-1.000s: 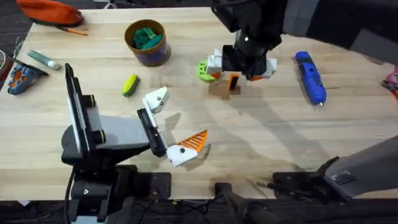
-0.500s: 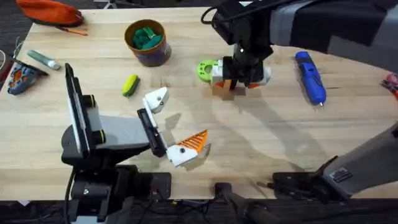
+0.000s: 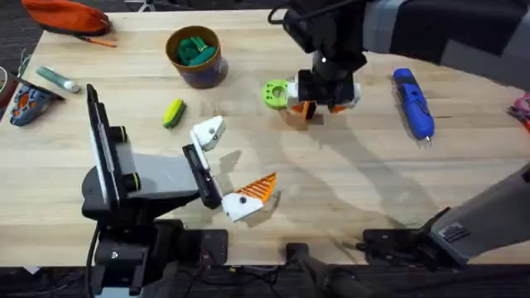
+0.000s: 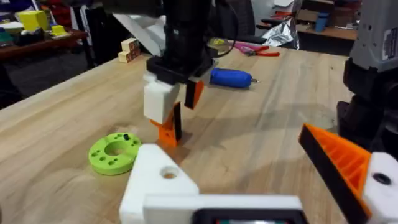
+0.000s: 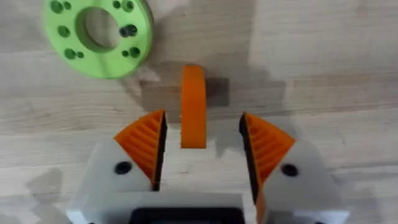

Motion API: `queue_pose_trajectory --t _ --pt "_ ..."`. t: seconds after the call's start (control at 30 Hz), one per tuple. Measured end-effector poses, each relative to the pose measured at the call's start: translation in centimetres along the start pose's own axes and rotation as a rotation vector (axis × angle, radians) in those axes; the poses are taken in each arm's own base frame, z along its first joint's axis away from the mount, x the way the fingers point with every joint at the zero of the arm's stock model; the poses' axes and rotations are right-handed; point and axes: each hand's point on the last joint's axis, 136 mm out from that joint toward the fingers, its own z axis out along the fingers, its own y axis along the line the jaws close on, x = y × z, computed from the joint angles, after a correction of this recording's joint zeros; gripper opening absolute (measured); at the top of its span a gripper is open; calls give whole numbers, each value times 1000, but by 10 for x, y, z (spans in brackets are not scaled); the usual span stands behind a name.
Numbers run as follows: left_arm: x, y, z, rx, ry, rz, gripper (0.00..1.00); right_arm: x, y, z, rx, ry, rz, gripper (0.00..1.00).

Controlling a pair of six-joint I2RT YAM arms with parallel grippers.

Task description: Pick up the gripper from the table and insert it into the empty holder that is missing its gripper. Then pick up a screw, insert it into the mounting hole, and use the screwdriver to tighten it. Finally, clean up the table by picking up the vegetable and placing it into the bucket.

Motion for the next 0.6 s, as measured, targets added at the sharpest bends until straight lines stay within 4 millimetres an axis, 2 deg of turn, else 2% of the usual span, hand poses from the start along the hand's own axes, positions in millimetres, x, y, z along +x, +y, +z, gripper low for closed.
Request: queue_pose_trajectory --t 0.03,0.07,0.23,0.47,0.6 --pt "0 0 0 0 0 0 985 -6 3 -6 -12 -20 2 577" --pt "0 0 0 0 0 0 985 -8 4 -7 -15 -25 2 551" --pt "0 0 0 0 0 0 985 -8 4 -9 -15 -24 2 514" --pt "0 0 0 0 0 0 985 -3 2 0 9 8 6 357" --pt "0 0 0 0 0 -1 985 -3 2 0 9 10 7 323"
